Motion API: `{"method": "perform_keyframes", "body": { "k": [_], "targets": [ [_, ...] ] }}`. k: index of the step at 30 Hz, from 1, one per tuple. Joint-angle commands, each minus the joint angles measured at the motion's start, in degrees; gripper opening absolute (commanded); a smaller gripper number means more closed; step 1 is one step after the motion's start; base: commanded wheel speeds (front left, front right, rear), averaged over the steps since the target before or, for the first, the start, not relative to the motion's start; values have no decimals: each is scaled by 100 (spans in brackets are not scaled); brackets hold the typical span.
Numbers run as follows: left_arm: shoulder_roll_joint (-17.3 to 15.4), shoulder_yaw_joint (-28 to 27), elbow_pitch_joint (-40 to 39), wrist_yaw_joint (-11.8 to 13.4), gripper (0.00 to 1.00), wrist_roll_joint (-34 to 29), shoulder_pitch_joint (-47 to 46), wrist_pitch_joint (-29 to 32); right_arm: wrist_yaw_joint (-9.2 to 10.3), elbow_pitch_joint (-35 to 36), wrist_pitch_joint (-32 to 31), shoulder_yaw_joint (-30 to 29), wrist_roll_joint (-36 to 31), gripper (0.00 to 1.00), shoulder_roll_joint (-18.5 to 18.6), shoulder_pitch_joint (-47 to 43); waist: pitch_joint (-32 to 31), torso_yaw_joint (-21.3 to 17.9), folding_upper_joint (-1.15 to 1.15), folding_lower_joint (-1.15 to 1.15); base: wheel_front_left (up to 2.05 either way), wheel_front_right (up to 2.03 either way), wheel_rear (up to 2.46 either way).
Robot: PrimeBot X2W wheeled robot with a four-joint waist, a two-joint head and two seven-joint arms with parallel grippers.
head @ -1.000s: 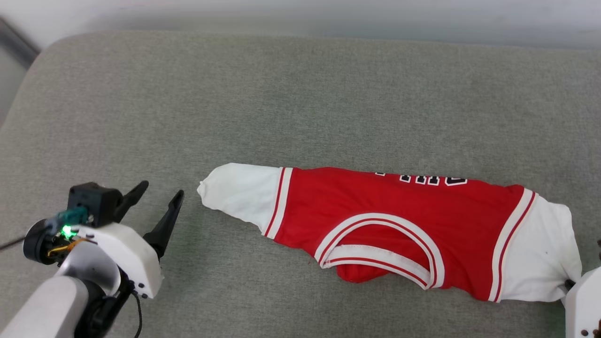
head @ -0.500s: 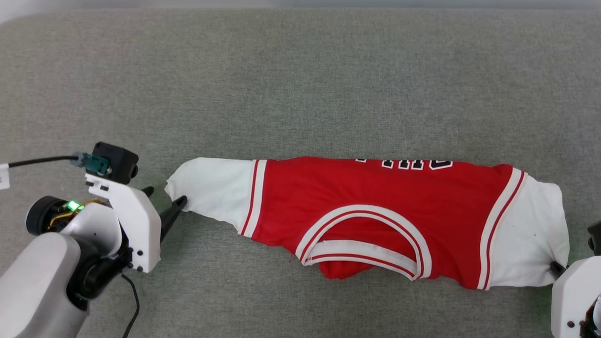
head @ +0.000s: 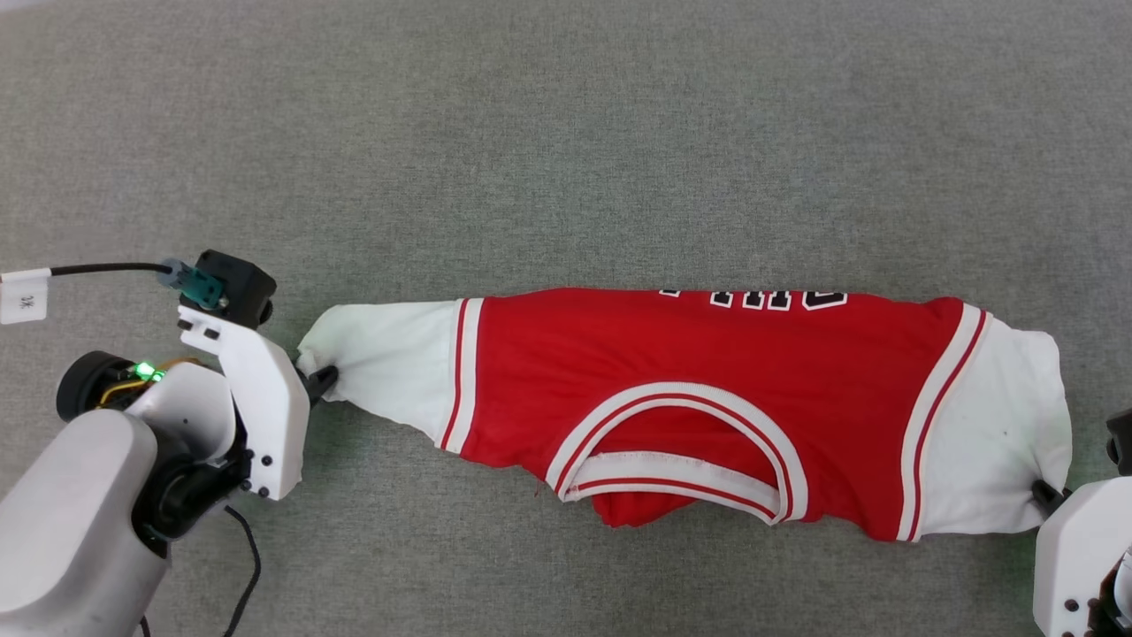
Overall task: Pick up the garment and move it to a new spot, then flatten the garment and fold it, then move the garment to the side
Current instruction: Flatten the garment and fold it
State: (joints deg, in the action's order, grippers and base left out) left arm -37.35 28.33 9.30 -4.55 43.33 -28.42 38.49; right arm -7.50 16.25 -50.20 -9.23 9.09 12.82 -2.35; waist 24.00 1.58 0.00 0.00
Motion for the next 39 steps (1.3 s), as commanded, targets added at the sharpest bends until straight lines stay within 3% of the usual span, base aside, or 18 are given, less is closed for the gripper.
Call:
{"method": "perform_keyframes", "body": {
  "k": [1,7,17,28,39],
  "targets": [
    [190,337,287,-73,0,61,436,194,3,-74,-14,40,37,0,-13,42,-19,5,0,0,0,0,0],
    [153,-32,132,21,0,-28,349,-593,3,-69,-28,127,315,0,163,105,-340,50,0,0,0,0,0],
    [-420,-661,-855,272,0,-31,677,-1264,3,202,-260,-8,979,0,909,488,-1292,124,0,0,0,0,0],
    [-1123,-1725,-2242,667,0,-37,761,-1821,3,462,-733,-258,2243,0,1392,1805,-2000,13,0,0,0,0,0],
    [-1474,-2562,-3007,830,0,-8,176,-2157,3,334,-598,-244,2623,0,1536,3239,-2083,-136,0,0,0,0,0]
  ]
}}
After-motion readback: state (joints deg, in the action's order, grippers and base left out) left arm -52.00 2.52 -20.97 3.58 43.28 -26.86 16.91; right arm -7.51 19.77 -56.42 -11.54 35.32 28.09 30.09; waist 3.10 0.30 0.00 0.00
